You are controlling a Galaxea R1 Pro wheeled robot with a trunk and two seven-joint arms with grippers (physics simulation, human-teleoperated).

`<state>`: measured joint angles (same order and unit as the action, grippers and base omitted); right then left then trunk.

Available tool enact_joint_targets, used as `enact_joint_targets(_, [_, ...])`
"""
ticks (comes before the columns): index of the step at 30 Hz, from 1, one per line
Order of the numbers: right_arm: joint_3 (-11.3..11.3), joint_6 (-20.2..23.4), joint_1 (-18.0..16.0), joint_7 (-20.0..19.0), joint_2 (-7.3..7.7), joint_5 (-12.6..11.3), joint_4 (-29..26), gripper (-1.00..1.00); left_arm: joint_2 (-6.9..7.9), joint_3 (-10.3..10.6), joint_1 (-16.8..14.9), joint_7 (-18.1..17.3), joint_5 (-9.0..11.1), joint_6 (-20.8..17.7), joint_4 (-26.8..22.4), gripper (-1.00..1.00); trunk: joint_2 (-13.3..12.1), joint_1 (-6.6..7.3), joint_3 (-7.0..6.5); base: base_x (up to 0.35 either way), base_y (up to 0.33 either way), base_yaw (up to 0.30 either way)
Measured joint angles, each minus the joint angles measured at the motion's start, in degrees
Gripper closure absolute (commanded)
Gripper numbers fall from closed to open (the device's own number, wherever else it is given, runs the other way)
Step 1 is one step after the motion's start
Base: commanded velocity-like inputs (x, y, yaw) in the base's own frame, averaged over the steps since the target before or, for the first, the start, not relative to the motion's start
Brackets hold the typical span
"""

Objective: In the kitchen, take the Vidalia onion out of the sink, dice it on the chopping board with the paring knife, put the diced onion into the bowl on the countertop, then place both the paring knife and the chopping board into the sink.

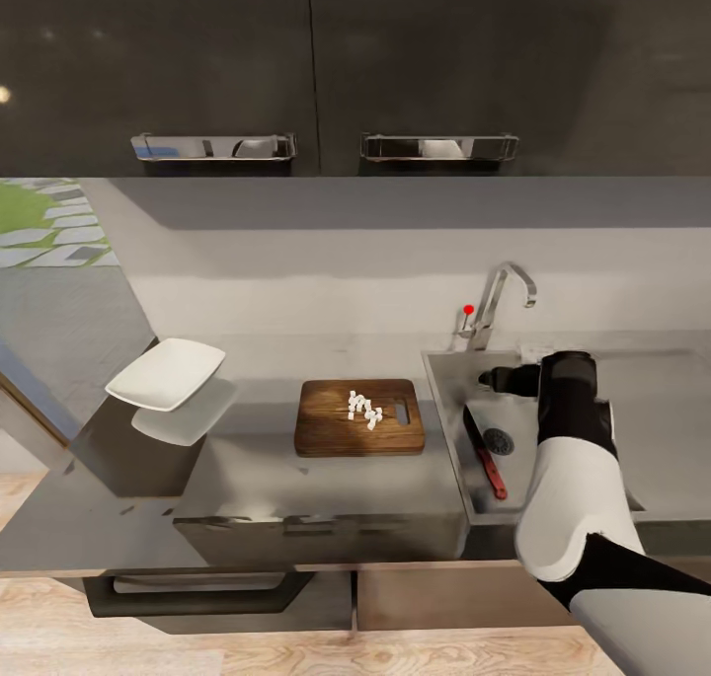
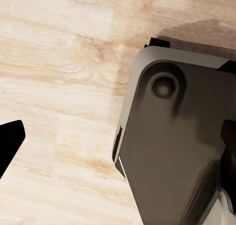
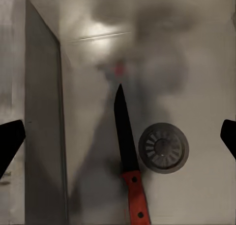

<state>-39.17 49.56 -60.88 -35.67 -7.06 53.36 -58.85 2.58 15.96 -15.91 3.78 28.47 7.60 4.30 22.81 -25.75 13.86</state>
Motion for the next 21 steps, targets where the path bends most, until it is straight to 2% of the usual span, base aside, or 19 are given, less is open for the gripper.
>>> enact_joint_targets(2, [0.9,1.3,0.0,-1.2,-1.14,0.1,-3.3,-1.00,0.00,0.0,0.0,0.0,0.0,0.0,0.0,-1.00,0.0,0.00,0.00,0.000,0.000,0.000])
enact_joint_targets(4, [1.2,1.8,0.1,-1.6,-1.68,0.2,-4.8,-1.00,0.00,0.0,0.0,0.0,0.0,0.0,0.0,-1.00,0.0,0.00,0.00,0.000,0.000,0.000])
enact_joint_targets(6, [1.5,2.1,0.1,-1.9,-2.86,0.1,-5.7,-1.00,0.00,0.0,0.0,0.0,0.0,0.0,0.0,-1.00,0.0,0.00,0.00,0.000,0.000,0.000])
enact_joint_targets(14, [1.7,2.2,0.2,-2.1,-2.88,3.4,-6.2,-1.00,0.00,0.0,0.0,0.0,0.0,0.0,0.0,-1.00,0.0,-0.02,0.00,-0.076,0.049,0.000])
enact_joint_targets(21, [1.7,2.2,0.2,-2.1,-2.87,4.0,-6.2,-1.00,0.00,0.0,0.0,0.0,0.0,0.0,0.0,-1.00,0.0,-0.02,0.00,-0.175,0.209,0.000])
